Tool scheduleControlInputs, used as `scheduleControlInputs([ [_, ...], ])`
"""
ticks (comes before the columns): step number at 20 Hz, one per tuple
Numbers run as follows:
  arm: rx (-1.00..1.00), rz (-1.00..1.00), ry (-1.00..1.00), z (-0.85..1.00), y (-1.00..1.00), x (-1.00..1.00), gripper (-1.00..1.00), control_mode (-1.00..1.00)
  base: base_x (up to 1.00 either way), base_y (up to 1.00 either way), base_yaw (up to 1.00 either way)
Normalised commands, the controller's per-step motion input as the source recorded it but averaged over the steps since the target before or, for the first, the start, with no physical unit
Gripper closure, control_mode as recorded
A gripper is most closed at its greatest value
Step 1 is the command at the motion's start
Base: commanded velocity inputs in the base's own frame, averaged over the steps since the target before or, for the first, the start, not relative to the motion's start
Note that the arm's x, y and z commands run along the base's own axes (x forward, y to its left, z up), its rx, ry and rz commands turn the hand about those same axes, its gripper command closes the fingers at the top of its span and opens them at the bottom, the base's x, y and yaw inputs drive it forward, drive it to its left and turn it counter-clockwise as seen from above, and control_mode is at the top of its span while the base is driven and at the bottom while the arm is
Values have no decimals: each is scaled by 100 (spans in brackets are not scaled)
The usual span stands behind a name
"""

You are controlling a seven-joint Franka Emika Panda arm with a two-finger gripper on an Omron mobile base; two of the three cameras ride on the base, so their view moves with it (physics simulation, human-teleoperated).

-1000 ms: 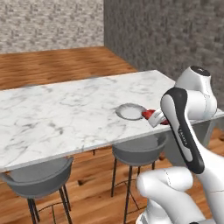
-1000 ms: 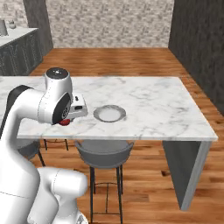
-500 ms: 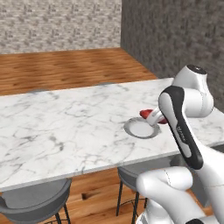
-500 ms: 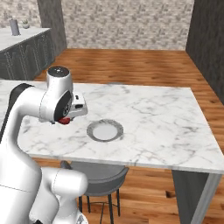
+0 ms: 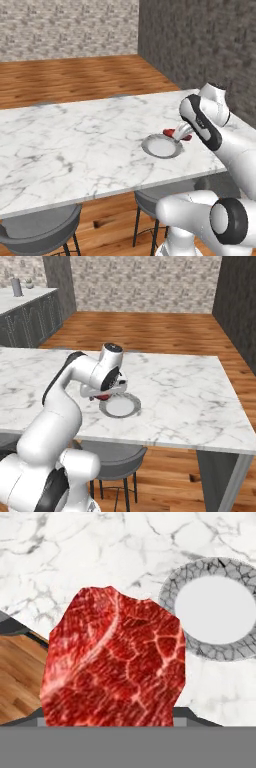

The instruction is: Take the steak from the fridge and place it on the digital scale on the counter by the fridge. Wait a few seconds for a reading, then move it to the plate on the dining counter.

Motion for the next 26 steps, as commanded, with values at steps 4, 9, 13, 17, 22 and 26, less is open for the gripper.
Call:
scheduleControlInputs([
  [4, 0, 6, 10, -80, -19, 100, 100, -100, 0, 0, 0],
  [9, 0, 1, 5, -73, 0, 98, 100, -100, 0, 0, 0],
  [13, 0, 0, 0, -55, 0, 80, 100, -100, 0, 0, 0],
  [17, 0, 0, 0, -54, 0, 64, 100, -100, 0, 0, 0],
  [22, 0, 0, 0, -45, 0, 33, 100, -100, 0, 0, 0],
  [26, 0, 0, 0, -34, -5, 14, 100, -100, 0, 0, 0],
])
